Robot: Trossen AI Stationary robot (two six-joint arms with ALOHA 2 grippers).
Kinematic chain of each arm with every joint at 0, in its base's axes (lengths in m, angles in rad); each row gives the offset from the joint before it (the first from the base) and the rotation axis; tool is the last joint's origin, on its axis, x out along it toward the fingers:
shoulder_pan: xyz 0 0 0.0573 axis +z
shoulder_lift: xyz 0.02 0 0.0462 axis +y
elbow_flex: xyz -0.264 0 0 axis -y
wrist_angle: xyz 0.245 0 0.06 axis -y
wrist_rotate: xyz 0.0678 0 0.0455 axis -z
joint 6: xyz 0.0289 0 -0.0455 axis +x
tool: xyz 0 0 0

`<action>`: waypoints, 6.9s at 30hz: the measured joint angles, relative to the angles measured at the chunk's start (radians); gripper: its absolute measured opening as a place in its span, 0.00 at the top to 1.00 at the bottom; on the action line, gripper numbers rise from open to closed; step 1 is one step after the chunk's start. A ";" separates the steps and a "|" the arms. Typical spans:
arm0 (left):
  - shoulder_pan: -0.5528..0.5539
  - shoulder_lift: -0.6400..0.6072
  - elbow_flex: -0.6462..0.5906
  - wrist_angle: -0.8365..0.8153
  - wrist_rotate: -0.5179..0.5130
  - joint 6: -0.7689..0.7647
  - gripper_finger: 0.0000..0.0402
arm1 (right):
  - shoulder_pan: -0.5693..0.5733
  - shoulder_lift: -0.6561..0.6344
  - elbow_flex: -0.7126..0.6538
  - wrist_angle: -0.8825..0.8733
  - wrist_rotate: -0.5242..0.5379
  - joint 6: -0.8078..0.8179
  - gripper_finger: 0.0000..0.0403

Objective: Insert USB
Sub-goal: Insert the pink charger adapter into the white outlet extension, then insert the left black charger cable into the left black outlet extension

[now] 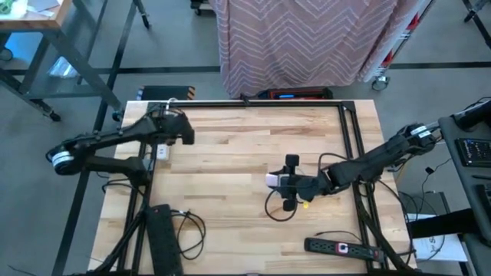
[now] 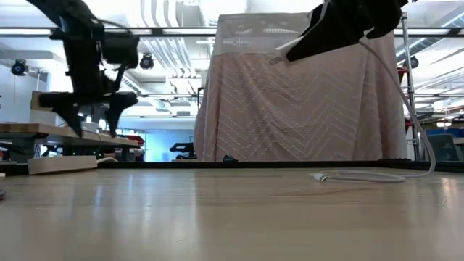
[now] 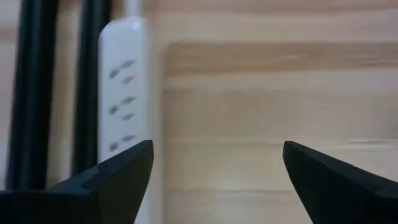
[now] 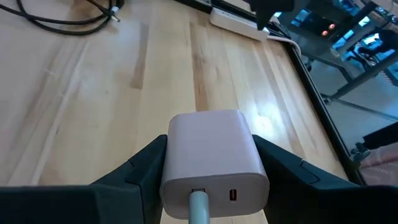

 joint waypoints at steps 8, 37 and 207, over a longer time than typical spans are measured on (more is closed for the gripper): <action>0.119 0.015 -0.092 -0.031 0.035 -0.023 0.20 | 0.004 0.000 0.000 -0.001 -0.002 0.009 0.55; 0.067 0.044 -0.148 0.166 0.157 0.142 0.36 | -0.075 -0.001 0.024 0.078 -0.050 -0.122 0.55; -0.481 0.495 -0.314 1.441 -0.216 0.622 0.56 | -0.580 0.492 1.275 -1.077 -0.241 0.412 0.22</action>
